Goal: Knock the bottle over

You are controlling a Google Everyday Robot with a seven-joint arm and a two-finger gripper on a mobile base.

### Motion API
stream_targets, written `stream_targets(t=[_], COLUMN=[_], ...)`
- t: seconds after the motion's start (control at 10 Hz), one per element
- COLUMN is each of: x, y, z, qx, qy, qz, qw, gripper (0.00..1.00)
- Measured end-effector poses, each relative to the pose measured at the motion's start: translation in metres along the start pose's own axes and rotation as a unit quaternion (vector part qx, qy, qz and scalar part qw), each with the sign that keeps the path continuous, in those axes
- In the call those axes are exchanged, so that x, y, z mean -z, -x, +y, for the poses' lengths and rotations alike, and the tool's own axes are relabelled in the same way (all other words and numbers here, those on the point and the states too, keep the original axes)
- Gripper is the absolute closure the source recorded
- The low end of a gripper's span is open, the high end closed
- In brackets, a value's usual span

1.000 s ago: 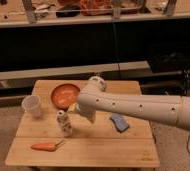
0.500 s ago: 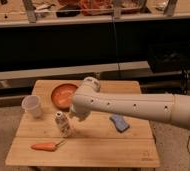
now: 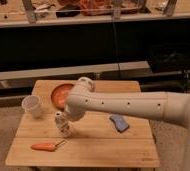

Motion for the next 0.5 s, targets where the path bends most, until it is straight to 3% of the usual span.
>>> stream_targets(t=[0.5], x=[-0.002], y=[0.018], z=[-0.015], qx=[0.032], qy=[0.002], qz=[-0.015], qw=[0.9994], gripper=[1.00])
